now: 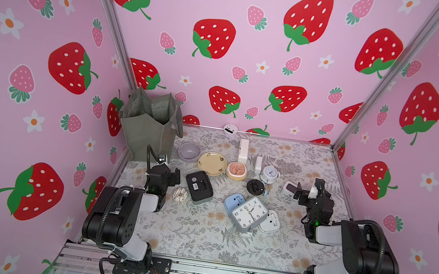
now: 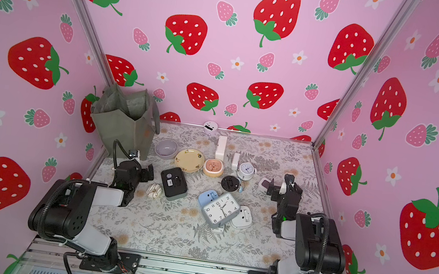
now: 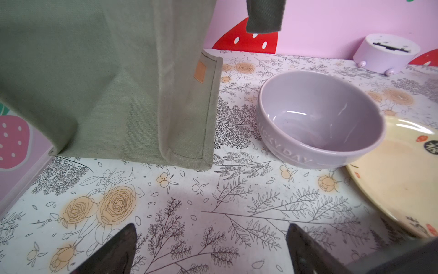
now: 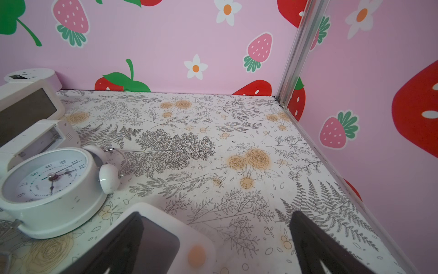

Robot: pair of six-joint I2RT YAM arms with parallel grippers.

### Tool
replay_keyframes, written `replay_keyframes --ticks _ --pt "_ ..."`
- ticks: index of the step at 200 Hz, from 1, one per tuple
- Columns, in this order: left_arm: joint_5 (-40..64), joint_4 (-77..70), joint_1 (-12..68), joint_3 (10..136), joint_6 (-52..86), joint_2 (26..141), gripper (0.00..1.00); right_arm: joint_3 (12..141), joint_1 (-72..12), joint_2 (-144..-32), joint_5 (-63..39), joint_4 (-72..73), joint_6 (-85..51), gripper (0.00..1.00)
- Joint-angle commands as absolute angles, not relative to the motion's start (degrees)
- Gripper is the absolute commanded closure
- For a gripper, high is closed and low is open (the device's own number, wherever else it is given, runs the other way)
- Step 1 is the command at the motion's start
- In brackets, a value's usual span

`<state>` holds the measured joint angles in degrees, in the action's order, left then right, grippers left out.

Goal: Put the alarm clock into the canvas bag
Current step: Pick up the alarm from the center of the board.

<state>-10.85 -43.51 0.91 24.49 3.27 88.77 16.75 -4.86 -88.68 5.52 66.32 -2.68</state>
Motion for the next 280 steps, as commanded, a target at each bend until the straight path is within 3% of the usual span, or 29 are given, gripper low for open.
replay_keyframes --ticks 1,82,129,144,186,245,280 --pt "-10.5 -45.0 0.8 25.4 3.5 88.6 0.01 17.5 -5.1 -89.0 5.9 67.0 -1.6 0.00" --pt "-10.1 -45.5 0.6 25.2 3.8 88.1 0.01 17.2 -5.1 -88.9 6.0 67.4 -1.7 0.00" --pt "-11.3 -19.2 0.9 35.7 7.2 74.2 0.01 24.4 -5.2 -76.2 9.2 46.9 -4.5 0.00" --pt "-9.9 -10.5 0.9 39.4 11.9 70.4 0.01 28.4 -5.3 -71.8 7.4 37.1 -6.0 0.00" --pt "-7.0 12.4 0.6 51.0 30.6 66.6 0.01 40.7 -5.5 -65.8 -3.9 13.4 -12.6 0.12" --pt "8.3 20.5 1.1 56.5 40.1 68.4 0.13 49.5 -7.4 -68.6 -21.0 1.8 -19.7 0.22" --pt "14.0 21.4 4.3 57.7 41.0 71.1 0.15 55.5 -11.3 -74.2 -24.5 -3.4 -21.4 0.23"
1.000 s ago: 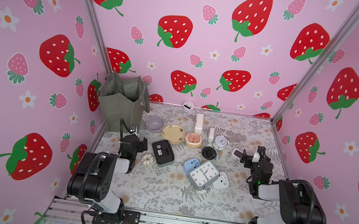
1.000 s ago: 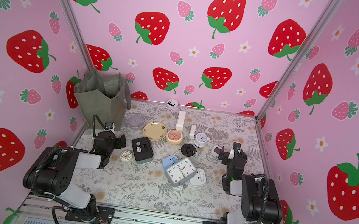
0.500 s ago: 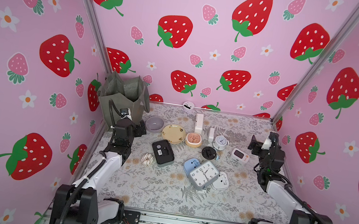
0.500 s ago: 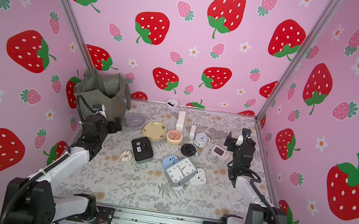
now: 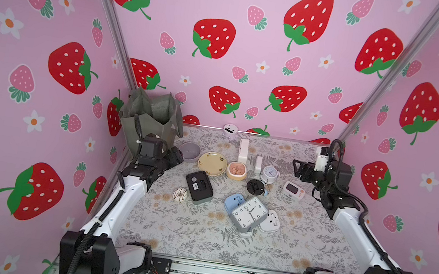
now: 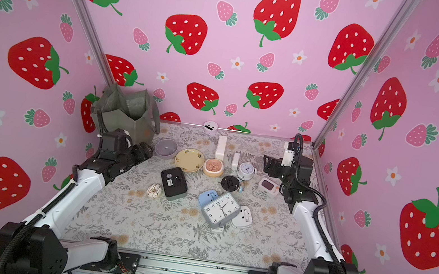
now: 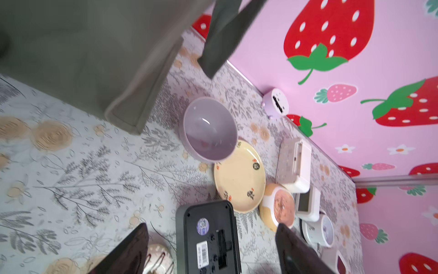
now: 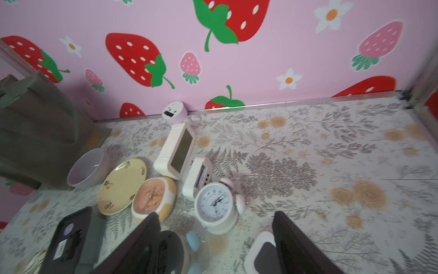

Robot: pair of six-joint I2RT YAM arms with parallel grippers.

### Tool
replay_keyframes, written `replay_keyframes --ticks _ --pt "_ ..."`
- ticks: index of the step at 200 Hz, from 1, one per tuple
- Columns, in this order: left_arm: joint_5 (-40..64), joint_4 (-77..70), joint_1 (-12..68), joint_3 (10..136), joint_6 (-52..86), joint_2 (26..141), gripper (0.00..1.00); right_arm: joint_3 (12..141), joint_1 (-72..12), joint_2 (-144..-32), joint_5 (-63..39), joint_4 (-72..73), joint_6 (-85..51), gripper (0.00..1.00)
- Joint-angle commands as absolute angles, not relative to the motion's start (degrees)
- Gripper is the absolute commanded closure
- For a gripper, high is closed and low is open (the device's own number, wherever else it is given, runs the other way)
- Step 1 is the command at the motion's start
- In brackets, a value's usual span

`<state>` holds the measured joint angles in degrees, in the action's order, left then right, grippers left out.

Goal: Put the alarm clock into the canvas bag
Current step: Pick up the alarm from the center of the board.

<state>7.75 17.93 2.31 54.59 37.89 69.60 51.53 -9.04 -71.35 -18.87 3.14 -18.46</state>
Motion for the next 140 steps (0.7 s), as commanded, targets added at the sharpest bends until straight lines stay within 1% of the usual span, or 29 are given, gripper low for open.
replay_keyframes --ticks 1,27,48,73,91,112,140 --pt "14.1 21.5 4.3 57.7 41.0 71.2 0.15 55.7 -11.4 -74.4 -24.5 -3.5 -21.5 0.23" --pt "15.7 26.8 6.2 61.2 40.7 75.8 0.15 58.6 -14.3 -78.0 -23.0 -3.8 -25.6 0.23" --pt "13.6 34.4 7.2 65.3 40.6 79.6 0.16 61.9 -17.4 -81.4 -18.7 -5.8 -28.5 0.23" --pt "11.2 43.7 7.2 68.8 42.2 83.0 0.17 64.7 -21.6 -84.8 -18.7 -7.4 -28.4 0.23" --pt "11.9 46.1 7.2 69.2 41.2 84.3 0.20 65.3 -24.9 -86.6 -19.8 -7.6 -27.5 0.27" --pt "14.2 47.2 7.0 68.9 39.7 85.3 0.25 66.2 -28.6 -89.3 -21.7 -7.9 -27.2 0.36" --pt "15.9 46.8 6.6 66.5 39.0 84.5 0.26 70.5 -34.0 -94.9 -23.0 -10.7 -25.4 0.37"
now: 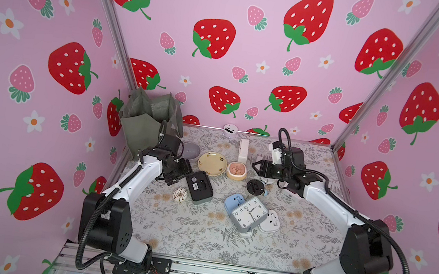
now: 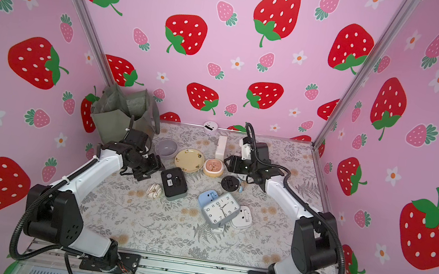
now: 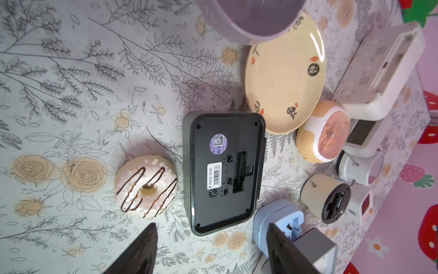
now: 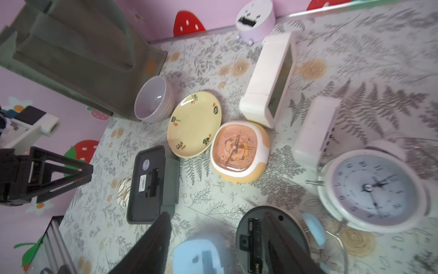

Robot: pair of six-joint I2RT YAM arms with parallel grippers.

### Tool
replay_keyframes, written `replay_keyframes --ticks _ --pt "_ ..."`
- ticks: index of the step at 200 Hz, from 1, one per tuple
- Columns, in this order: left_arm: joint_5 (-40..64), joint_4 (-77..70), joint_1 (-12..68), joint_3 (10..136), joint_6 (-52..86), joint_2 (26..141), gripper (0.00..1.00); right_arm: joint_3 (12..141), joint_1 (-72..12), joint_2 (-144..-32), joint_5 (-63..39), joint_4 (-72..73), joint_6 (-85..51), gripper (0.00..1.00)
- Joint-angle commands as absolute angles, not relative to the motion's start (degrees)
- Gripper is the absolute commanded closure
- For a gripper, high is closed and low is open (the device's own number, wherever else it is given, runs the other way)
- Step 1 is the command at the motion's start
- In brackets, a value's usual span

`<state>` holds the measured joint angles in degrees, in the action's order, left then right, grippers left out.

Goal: Put the alarm clock into the canvas bag
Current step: Pick up the alarm from the center of the board.

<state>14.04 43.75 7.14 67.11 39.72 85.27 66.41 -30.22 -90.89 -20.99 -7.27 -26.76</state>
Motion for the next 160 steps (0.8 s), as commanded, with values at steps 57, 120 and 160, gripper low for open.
replay_keyframes --ticks 57,120,160 --pt "22.7 37.2 0.8 56.9 41.1 78.3 0.26 80.7 -43.6 -108.7 -23.6 -14.1 -29.0 0.42" --pt "24.4 35.2 -0.2 52.7 42.6 74.6 0.26 90.3 -48.1 -119.8 -15.5 -20.7 -33.2 0.42" --pt "24.5 35.2 -0.3 50.8 42.5 72.4 0.26 93.2 -48.4 -123.1 -16.3 -20.9 -31.8 0.48"
